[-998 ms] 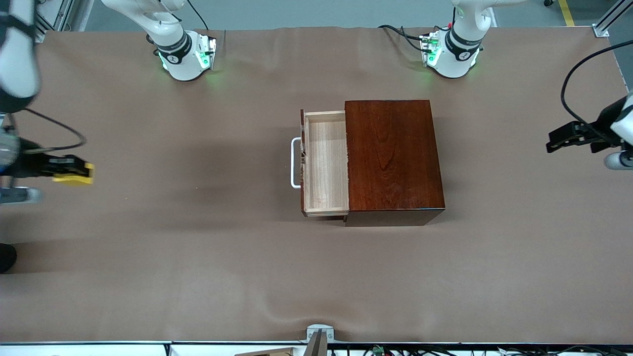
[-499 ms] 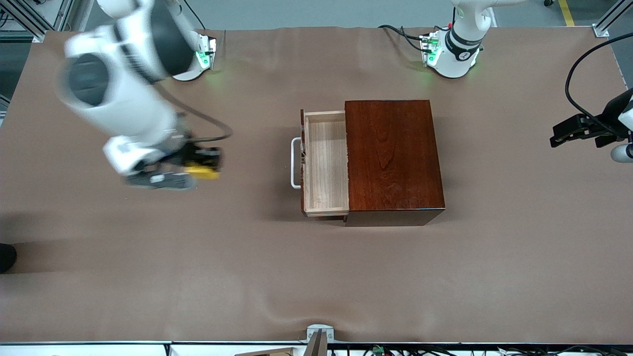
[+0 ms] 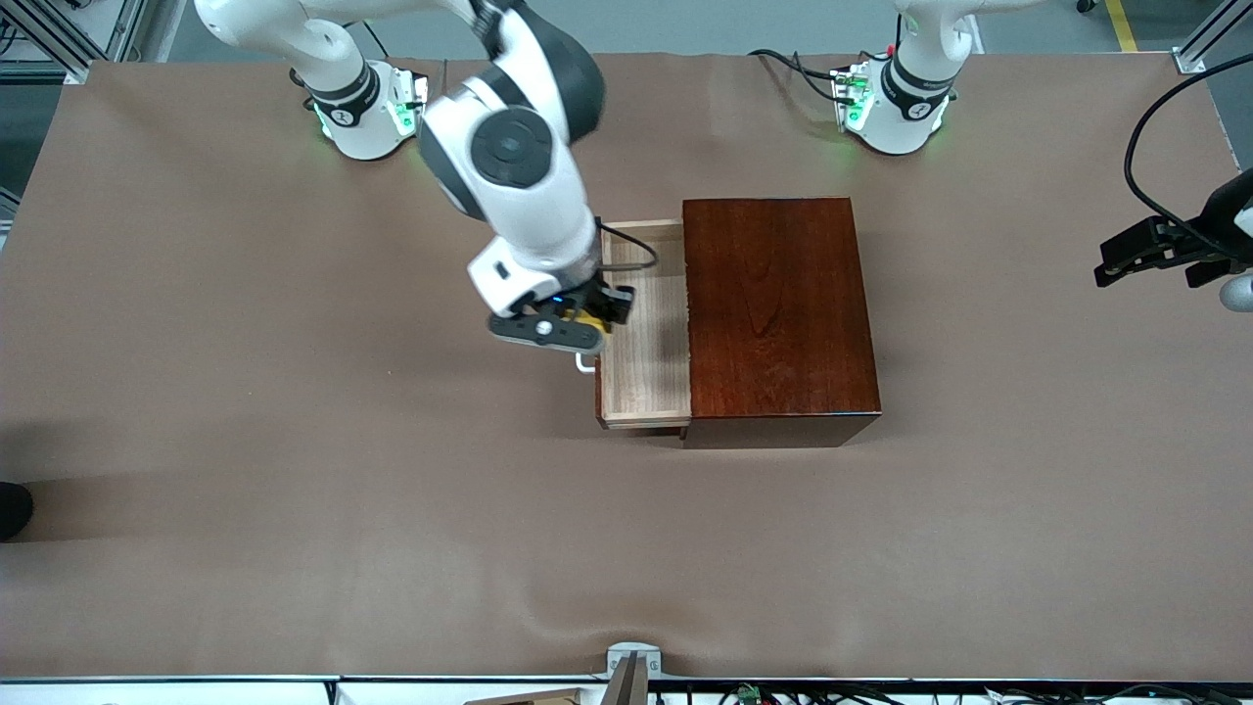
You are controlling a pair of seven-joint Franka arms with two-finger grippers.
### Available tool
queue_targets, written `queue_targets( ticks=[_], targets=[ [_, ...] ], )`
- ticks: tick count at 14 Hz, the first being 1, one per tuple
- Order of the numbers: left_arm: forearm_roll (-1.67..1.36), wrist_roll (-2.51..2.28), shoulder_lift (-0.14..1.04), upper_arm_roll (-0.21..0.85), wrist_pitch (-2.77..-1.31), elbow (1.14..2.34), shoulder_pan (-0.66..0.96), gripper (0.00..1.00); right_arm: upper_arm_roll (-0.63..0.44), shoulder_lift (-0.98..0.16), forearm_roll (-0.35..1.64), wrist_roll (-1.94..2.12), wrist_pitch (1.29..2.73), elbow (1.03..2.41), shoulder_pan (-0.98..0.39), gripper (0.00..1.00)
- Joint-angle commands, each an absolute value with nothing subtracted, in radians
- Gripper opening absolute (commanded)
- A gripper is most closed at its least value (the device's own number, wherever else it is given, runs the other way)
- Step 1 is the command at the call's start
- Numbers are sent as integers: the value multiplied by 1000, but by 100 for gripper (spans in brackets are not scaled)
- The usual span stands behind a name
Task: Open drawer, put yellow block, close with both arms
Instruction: 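Carry the yellow cube with the right gripper over the open drawer, then lower the cube into the drawer and open the right gripper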
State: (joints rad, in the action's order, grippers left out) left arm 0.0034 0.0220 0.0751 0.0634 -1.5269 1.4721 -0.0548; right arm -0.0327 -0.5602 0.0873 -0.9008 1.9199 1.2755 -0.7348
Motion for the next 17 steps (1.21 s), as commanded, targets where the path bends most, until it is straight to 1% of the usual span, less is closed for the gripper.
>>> queue_targets(
  ticks=[1,4,9,13,14,15,16,17],
  targets=[
    [2,28,63,69,-1511,1468,-61,100,-49,-649,86,-960,1968,1203,-764,2],
    [2,38,64,61,-1511,1468,-63,100,-49,-690,81,-965,2035,1204,-773,2],
    [0,26,69,58,-1511,1468,-63,100,-51,-732,77,-966,2080,1212,-779,2],
    [-3,23,77,60,-1511,1468,-61,100,-49,-756,81,-965,2092,1213,-779,9],
    [-3,23,77,61,-1511,1470,-61,100,-49,-762,81,-965,2098,1213,-779,18],
    [-2,21,77,60,-1511,1468,-61,100,-49,-764,81,-965,2106,1213,-779,30],
    [0,21,77,60,-1512,1468,-61,100,-49,-765,84,-968,2108,1213,-779,59],
    [0,21,78,60,-1511,1468,-60,100,-49,-765,86,-969,2108,1213,-779,98]
  ],
)
